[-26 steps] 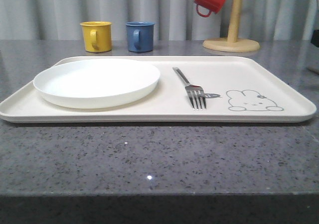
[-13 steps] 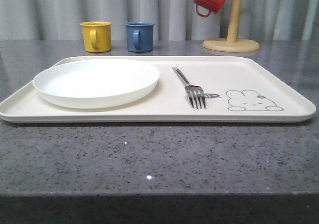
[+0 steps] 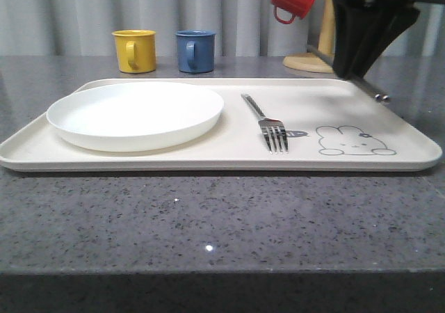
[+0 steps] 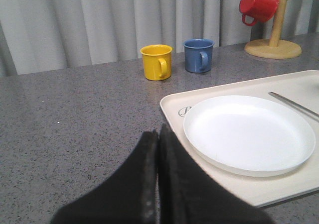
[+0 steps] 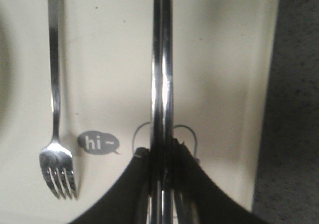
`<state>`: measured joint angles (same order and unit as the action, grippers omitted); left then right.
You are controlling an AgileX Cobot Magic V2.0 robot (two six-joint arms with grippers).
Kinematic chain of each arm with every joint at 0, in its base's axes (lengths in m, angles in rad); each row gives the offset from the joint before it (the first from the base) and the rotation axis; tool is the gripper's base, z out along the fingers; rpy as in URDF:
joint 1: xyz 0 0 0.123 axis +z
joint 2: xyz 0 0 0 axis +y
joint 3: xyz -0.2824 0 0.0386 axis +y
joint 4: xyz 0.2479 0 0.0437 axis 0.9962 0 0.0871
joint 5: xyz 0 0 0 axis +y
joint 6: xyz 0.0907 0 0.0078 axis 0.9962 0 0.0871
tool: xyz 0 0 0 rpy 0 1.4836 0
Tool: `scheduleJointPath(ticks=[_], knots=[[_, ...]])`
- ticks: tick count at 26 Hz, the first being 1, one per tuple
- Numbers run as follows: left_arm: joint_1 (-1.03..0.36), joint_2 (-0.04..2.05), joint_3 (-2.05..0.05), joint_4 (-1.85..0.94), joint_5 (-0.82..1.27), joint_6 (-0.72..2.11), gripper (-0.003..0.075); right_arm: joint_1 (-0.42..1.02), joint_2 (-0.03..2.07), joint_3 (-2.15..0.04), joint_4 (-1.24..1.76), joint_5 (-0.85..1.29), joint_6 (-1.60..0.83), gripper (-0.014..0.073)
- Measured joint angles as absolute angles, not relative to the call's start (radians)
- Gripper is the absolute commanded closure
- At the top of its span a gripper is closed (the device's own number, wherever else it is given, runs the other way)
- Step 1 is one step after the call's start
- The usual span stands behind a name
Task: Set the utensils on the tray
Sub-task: 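Place the chopsticks on the tray beside the fork and release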
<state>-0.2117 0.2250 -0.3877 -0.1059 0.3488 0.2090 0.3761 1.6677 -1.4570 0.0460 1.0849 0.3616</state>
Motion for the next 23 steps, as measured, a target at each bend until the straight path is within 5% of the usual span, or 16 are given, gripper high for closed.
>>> scheduleJointPath(ticks=[10, 18, 23], knots=[[-0.212, 0.225, -0.388, -0.106, 0.349, 0.209, 0.0738, 0.381, 1.786, -1.461, 0.08, 1.035, 0.432, 0.0598], [-0.212, 0.225, -0.388, -0.106, 0.349, 0.209, 0.0738, 0.381, 1.794, -1.462, 0.083, 1.034, 0.434, 0.0268], [-0.212, 0.225, -0.388, -0.106, 0.349, 0.209, 0.0738, 0.371, 1.765, -1.463, 0.06, 1.04, 0.434, 0.0239]])
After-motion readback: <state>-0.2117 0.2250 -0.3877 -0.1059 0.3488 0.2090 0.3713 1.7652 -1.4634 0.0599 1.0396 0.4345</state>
